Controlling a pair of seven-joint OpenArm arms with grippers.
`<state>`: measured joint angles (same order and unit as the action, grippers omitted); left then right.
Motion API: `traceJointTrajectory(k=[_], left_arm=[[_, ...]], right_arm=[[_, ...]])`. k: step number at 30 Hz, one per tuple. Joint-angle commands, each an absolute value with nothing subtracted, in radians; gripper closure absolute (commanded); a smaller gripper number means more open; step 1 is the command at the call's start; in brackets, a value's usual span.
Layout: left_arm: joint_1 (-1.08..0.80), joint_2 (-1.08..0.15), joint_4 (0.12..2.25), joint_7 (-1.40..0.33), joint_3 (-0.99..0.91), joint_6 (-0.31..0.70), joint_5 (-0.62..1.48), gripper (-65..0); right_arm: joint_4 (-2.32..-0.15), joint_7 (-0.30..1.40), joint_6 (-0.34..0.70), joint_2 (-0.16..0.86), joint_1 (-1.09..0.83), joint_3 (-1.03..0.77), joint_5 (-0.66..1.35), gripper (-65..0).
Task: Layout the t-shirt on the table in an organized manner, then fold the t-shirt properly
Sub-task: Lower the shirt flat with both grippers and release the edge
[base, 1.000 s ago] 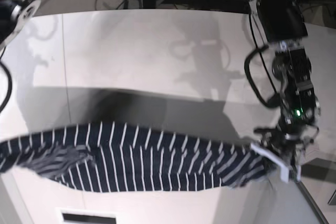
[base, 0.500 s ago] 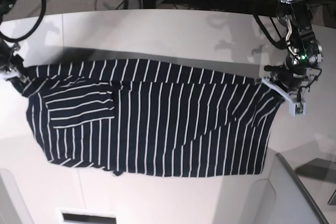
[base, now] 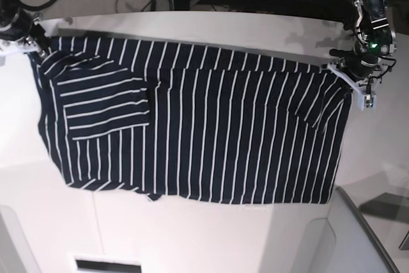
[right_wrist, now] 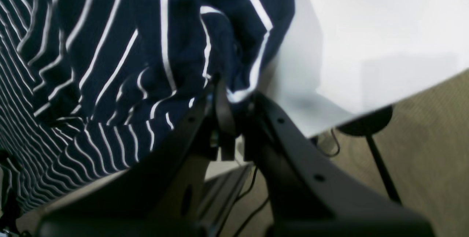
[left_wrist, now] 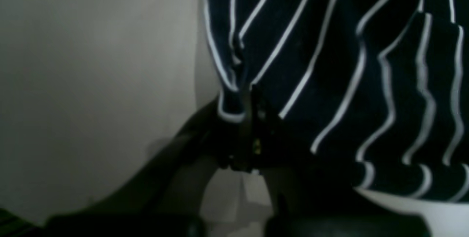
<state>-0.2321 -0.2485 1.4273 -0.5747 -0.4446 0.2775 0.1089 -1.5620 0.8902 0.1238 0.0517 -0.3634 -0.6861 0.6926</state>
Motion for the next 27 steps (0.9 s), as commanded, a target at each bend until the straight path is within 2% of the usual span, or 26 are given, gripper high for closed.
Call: traceJointTrajectory(k=[1, 16, 21, 23, 24, 27], left_arm=[[-0.231, -0.262, 1.442, -0.559, -0.449, 0.269, 0.107, 0.0], [-0.291, -0.259, 1.434, -0.558, -0.461, 0.268, 0.107, 0.0], [-0.305, -0.259, 1.442, -0.561, -0.461, 0.268, 0.107, 0.0], [-0.305, -0.259, 1.442, -0.562, -0.461, 0.268, 0.107, 0.0], [-0.306, -0.262, 1.442, -0.562, -0.461, 0.268, 0.107, -2.0], [-0.325, -0.265, 1.443, -0.562, -0.49, 0.266, 0.107, -24.4]], right_arm=[[-1.575, 0.869, 0.128, 0.065, -0.375, -0.693, 0.699, 0.0], [-1.483, 0.868, 0.128, 0.031, -0.383, -0.699, 0.696, -0.6], [-1.491, 0.872, 0.124, 0.031, -0.386, -0.699, 0.696, -16.8], [-1.492, 0.872, 0.124, 0.033, -0.387, -0.7, 0.696, -21.3], [-1.492, 0.872, 0.124, 0.035, -0.389, -0.7, 0.696, -22.1], [-1.498, 0.875, 0.124, 0.038, -0.39, -0.7, 0.696, -22.7]])
